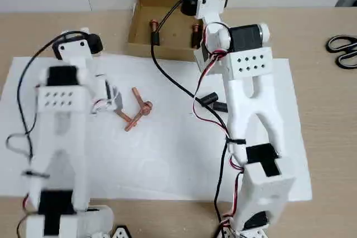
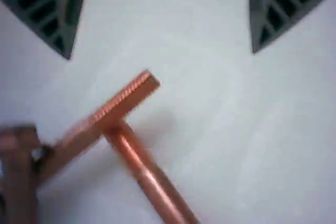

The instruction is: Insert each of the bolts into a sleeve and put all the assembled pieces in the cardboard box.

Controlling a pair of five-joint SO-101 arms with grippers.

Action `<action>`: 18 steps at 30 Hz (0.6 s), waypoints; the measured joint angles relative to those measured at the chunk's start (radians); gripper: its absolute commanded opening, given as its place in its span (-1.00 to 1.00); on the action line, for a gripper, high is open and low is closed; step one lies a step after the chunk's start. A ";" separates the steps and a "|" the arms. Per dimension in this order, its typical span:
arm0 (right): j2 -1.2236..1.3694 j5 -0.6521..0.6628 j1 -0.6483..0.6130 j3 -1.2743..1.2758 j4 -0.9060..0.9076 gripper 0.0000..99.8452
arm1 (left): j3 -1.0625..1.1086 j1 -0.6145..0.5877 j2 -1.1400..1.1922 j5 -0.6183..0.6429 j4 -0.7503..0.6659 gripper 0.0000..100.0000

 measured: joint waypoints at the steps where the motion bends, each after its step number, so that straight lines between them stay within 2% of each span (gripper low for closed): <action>1: -0.011 0.002 0.000 0.012 0.000 -0.99 | 0.000 0.000 0.029 0.057 -0.020 -0.61; 5: -0.032 0.003 0.000 0.040 0.000 -0.99 | -0.002 0.017 0.132 0.199 -0.112 -0.70; 10: -0.032 0.003 0.000 0.040 0.000 -0.99 | -0.002 0.017 0.247 0.310 -0.204 -0.73; 18: -0.032 0.003 0.000 0.040 0.000 -0.99 | -0.006 0.018 0.391 0.396 -0.273 -0.73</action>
